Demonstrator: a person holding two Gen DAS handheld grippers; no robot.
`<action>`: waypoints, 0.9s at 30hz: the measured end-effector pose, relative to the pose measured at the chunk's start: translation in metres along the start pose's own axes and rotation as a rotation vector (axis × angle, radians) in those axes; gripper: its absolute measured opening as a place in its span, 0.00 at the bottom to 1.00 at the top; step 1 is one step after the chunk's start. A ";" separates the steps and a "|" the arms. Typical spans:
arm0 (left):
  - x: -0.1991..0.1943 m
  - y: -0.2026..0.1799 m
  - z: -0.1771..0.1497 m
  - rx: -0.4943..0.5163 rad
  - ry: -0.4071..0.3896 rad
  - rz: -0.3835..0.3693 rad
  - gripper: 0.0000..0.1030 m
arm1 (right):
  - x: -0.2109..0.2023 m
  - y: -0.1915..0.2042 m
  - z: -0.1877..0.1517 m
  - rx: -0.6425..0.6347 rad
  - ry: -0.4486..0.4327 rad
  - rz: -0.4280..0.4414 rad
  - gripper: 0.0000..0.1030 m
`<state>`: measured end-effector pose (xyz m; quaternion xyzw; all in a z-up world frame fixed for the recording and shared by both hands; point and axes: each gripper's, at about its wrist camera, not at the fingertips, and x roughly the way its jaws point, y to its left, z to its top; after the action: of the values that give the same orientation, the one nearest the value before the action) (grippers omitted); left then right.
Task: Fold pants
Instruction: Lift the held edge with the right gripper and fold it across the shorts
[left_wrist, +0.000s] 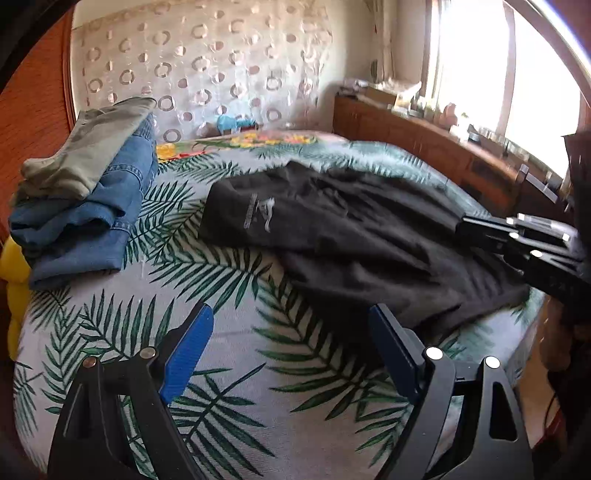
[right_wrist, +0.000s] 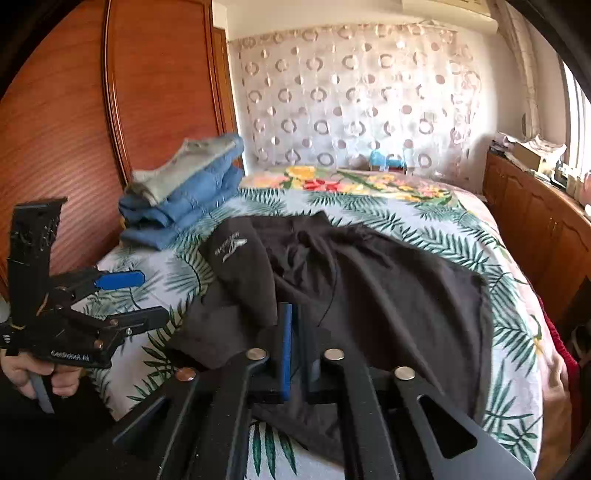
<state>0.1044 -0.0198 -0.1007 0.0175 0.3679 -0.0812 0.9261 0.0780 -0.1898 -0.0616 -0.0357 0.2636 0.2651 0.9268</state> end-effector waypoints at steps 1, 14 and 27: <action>0.003 -0.001 -0.002 0.015 0.013 0.010 0.84 | 0.004 0.001 -0.001 0.000 0.009 0.011 0.17; 0.009 0.002 -0.010 0.009 0.052 0.010 0.84 | 0.049 0.014 0.003 -0.056 0.159 0.022 0.20; -0.014 -0.002 0.002 -0.017 -0.027 -0.039 0.84 | -0.018 0.002 0.021 -0.067 -0.027 -0.021 0.02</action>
<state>0.0953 -0.0198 -0.0901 0.0016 0.3563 -0.0962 0.9294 0.0735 -0.1920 -0.0341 -0.0657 0.2418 0.2644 0.9313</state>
